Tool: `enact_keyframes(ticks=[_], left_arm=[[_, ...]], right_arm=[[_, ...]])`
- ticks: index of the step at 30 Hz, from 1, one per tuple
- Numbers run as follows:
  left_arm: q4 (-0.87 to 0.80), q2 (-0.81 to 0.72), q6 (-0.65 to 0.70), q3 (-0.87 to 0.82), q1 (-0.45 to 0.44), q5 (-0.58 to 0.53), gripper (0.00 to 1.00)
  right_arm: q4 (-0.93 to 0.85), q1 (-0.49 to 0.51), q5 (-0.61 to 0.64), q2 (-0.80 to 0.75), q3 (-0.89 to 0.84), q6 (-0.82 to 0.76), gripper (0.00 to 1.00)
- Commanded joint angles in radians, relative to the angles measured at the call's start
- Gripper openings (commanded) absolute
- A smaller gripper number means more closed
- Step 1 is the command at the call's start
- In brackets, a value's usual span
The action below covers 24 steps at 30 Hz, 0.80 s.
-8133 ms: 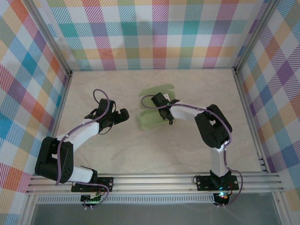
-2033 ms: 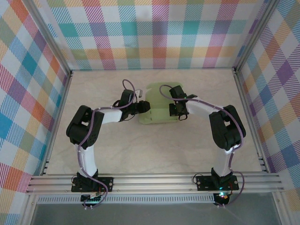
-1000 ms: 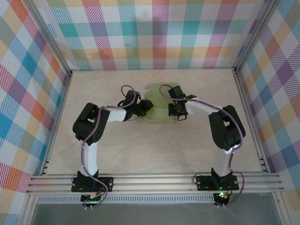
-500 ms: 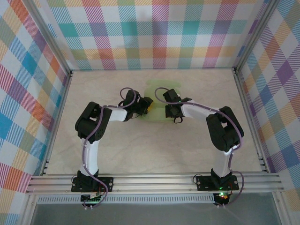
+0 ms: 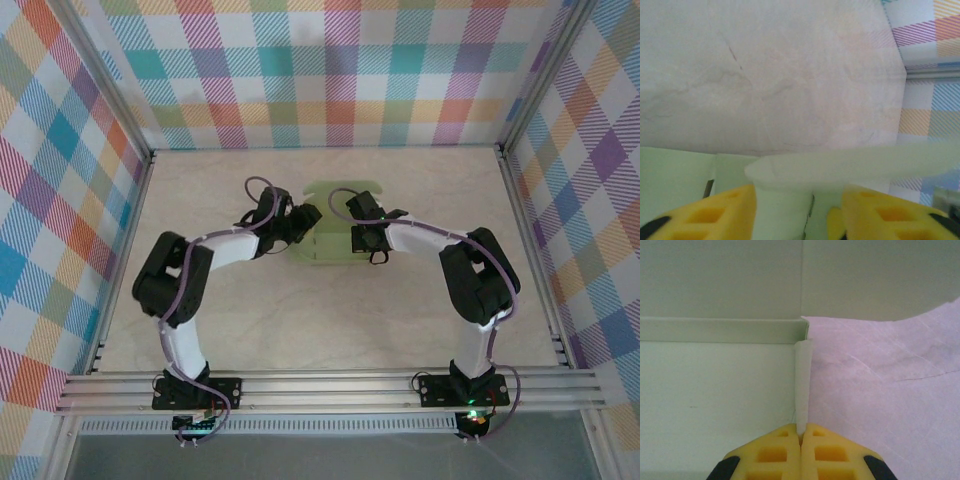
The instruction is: Fold the paper box
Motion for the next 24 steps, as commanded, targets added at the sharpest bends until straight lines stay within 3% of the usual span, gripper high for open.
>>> enact_keyframes(ticks=[1, 7, 13, 24], left_arm=[[-0.135, -0.103, 0.105, -0.052, 0.002, -0.086, 0.55], [-0.177, -0.235, -0.050, -0.173, -0.030, -0.120, 0.60], [-0.291, -0.343, -0.169, -0.210, -0.119, -0.186, 0.53], [-0.359, -0.195, -0.117, -0.084, -0.136, -0.162, 0.52]], right_arm=[[-0.037, 0.008, -0.026, 0.006, -0.001, 0.000, 0.00], [-0.042, 0.007, -0.027, 0.019, 0.013, -0.001, 0.00], [-0.054, 0.007, -0.037, 0.033, 0.042, -0.014, 0.00], [-0.056, 0.005, -0.035, 0.011, 0.035, -0.009, 0.00]])
